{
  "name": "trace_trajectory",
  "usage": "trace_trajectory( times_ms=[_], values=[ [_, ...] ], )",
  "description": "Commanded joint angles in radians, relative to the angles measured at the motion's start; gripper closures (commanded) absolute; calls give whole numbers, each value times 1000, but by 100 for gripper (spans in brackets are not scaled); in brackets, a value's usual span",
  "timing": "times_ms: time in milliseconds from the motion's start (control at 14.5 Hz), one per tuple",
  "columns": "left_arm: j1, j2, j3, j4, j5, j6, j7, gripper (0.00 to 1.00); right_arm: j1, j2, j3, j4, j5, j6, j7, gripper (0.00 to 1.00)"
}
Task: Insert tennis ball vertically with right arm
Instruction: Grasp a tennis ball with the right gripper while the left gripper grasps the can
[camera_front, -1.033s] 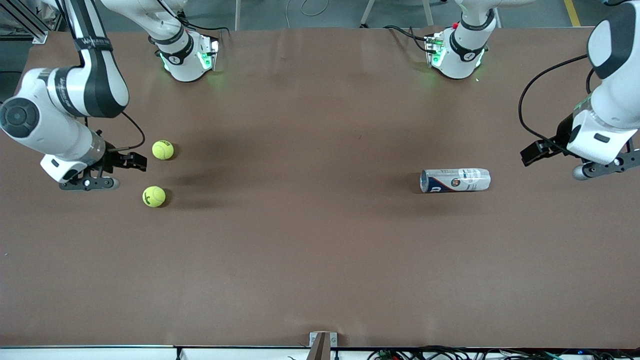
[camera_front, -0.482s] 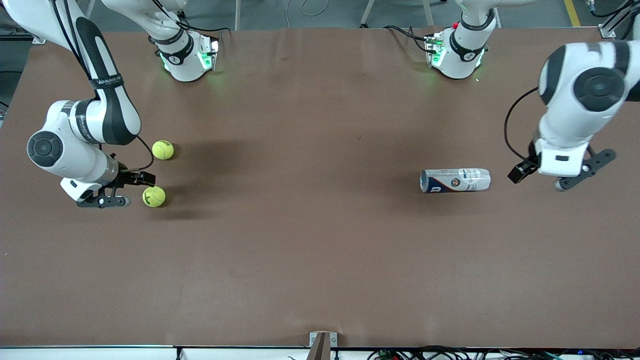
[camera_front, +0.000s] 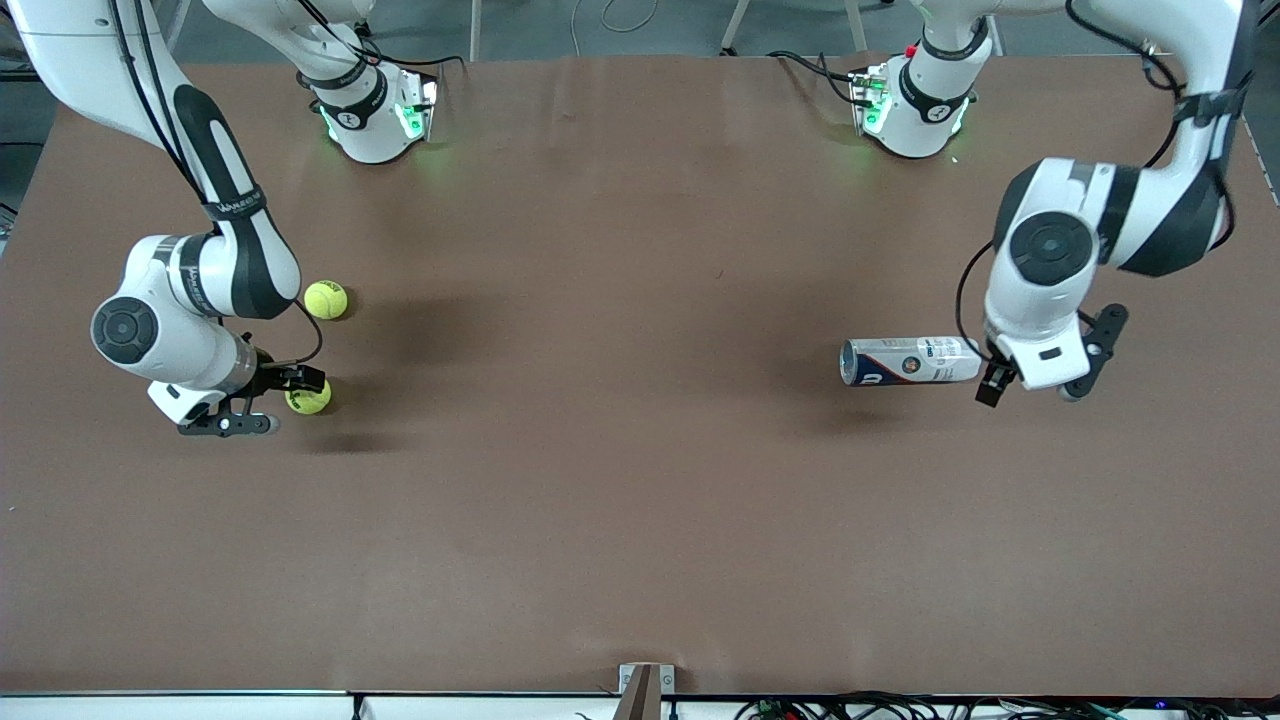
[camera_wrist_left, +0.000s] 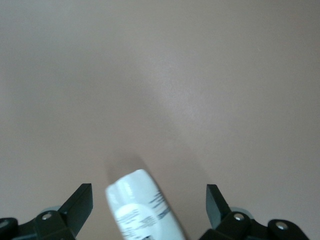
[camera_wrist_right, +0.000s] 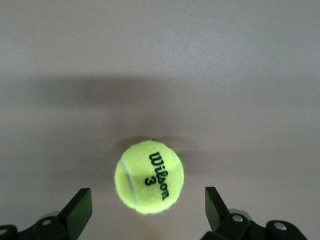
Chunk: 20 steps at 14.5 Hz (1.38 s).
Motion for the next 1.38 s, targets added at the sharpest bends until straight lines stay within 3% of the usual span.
trace_trajectory(
  times_ms=[0, 826, 964, 1309],
  values=[
    [-22, 132, -3, 98, 52, -13, -226, 0, -12, 28, 10, 18, 16, 9, 4, 0],
    [-184, 237, -1, 85, 127, -150, -625, 0, -24, 121, 10, 15, 16, 105, -27, 0],
    [-213, 269, -1, 57, 199, -157, -718, 0, -46, 121, 11, 15, 16, 103, -57, 16],
    [-249, 315, -3, 56, 243, -197, -813, 0, -40, 120, 14, 15, 16, 94, -59, 52]
  ],
)
